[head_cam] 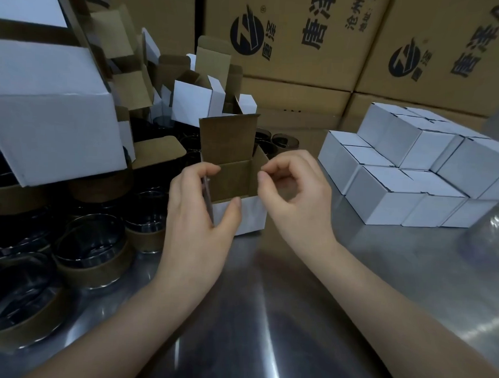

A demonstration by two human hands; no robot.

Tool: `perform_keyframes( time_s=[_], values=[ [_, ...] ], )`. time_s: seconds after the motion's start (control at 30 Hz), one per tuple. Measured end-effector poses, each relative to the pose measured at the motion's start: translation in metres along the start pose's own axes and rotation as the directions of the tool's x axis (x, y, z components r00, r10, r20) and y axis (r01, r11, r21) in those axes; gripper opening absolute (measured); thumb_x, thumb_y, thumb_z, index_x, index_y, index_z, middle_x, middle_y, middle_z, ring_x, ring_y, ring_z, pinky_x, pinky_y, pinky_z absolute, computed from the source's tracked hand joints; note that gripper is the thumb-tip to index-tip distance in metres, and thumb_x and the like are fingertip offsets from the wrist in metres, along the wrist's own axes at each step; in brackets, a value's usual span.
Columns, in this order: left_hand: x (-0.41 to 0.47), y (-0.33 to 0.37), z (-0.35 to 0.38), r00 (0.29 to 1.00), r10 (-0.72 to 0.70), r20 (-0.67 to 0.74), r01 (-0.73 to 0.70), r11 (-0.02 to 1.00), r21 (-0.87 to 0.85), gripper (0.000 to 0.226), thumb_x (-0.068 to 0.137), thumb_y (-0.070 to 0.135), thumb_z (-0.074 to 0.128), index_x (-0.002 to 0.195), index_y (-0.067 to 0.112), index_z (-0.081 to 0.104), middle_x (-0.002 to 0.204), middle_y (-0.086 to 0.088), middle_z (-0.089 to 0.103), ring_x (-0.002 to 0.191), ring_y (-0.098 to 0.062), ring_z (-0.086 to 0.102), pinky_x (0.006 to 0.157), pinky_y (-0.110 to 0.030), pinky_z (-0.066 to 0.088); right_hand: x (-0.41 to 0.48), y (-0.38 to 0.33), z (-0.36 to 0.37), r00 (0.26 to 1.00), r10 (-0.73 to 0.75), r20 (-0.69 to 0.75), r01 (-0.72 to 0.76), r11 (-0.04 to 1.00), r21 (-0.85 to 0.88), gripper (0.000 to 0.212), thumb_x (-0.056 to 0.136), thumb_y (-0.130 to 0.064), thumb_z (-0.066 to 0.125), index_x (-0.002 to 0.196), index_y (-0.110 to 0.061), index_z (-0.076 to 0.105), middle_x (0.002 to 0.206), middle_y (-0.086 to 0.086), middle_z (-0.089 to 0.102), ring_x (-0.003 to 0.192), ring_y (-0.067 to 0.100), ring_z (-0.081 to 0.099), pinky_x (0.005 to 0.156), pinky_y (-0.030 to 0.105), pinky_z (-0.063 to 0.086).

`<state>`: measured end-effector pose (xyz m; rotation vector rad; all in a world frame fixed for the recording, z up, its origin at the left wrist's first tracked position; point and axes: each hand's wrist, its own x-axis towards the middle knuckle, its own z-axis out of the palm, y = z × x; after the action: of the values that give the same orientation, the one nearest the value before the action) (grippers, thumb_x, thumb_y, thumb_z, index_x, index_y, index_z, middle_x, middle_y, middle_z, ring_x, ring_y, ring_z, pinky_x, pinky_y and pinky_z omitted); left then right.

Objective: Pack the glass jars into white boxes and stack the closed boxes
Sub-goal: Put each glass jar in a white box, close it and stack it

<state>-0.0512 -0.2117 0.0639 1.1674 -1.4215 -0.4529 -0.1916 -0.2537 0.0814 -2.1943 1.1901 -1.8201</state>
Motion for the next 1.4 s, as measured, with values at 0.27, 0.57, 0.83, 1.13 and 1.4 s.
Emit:
perform_keyframes(
  time_s=[0.27, 0.57, 0.83, 1.13, 1.4],
  values=[
    [0.002, 0.0, -0.001, 0.999, 0.036, -0.001, -0.036, 0.999, 0.039, 0.02, 0.094, 0.023, 0.05, 0.111, 0.032, 0.044, 0.108, 0.015, 0.046, 0.1, 0.011, 0.048, 0.08, -0.004, 0.039, 0.004, 0.003, -0.001, 0.978, 0.208, -0.028, -0.206, 0.976, 0.066, 0.022, 0.079, -0.008, 0.065, 0.068, -0.018, 0.049, 0.081, 0.007, 0.055, 0.073, 0.016, 0.053, 0.062, 0.026, 0.045],
    [0.003, 0.002, -0.003, 1.0, -0.017, -0.023, 0.018, 1.0, 0.025, 0.015, 0.097, 0.012, 0.045, 0.106, 0.024, 0.044, 0.098, 0.001, 0.053, 0.086, -0.005, 0.052, 0.07, -0.005, 0.037, 0.007, 0.013, -0.003, 0.863, 0.505, 0.018, -0.504, 0.859, 0.093, 0.016, 0.066, -0.019, 0.057, 0.063, -0.009, 0.045, 0.086, 0.006, 0.062, 0.076, 0.013, 0.057, 0.065, 0.027, 0.044],
    [0.001, 0.005, -0.001, 0.993, -0.114, 0.001, 0.114, 0.993, -0.037, 0.03, 0.093, 0.01, 0.052, 0.1, 0.035, 0.036, 0.114, -0.004, 0.05, 0.094, -0.003, 0.052, 0.072, -0.004, 0.039, 0.013, 0.019, -0.006, 0.76, 0.639, 0.116, -0.649, 0.739, 0.183, 0.021, 0.063, -0.02, 0.055, 0.048, -0.025, 0.042, 0.06, -0.001, 0.046, 0.066, 0.015, 0.047, 0.063, 0.024, 0.042],
    [-0.001, -0.004, 0.005, 0.979, -0.06, 0.193, 0.083, 0.99, -0.113, 0.072, 0.075, 0.001, 0.072, 0.107, 0.041, 0.021, 0.115, 0.006, 0.05, 0.104, -0.005, 0.056, 0.084, -0.018, 0.05, 0.013, 0.023, -0.006, 0.784, 0.596, 0.173, -0.62, 0.736, 0.273, 0.02, 0.067, -0.019, 0.056, 0.049, -0.026, 0.048, 0.076, 0.005, 0.051, 0.065, 0.013, 0.046, 0.056, 0.016, 0.041],
    [0.002, -0.008, 0.003, 0.989, 0.031, 0.147, -0.036, 0.999, 0.029, 0.073, 0.077, 0.008, 0.075, 0.097, 0.05, 0.019, 0.123, -0.005, 0.046, 0.114, -0.023, 0.051, 0.098, -0.046, 0.044, 0.013, 0.025, -0.01, 0.871, 0.467, 0.155, -0.492, 0.821, 0.29, 0.015, 0.076, -0.015, 0.054, 0.063, -0.012, 0.046, 0.091, 0.008, 0.06, 0.072, 0.007, 0.052, 0.06, 0.021, 0.043]
  ],
)
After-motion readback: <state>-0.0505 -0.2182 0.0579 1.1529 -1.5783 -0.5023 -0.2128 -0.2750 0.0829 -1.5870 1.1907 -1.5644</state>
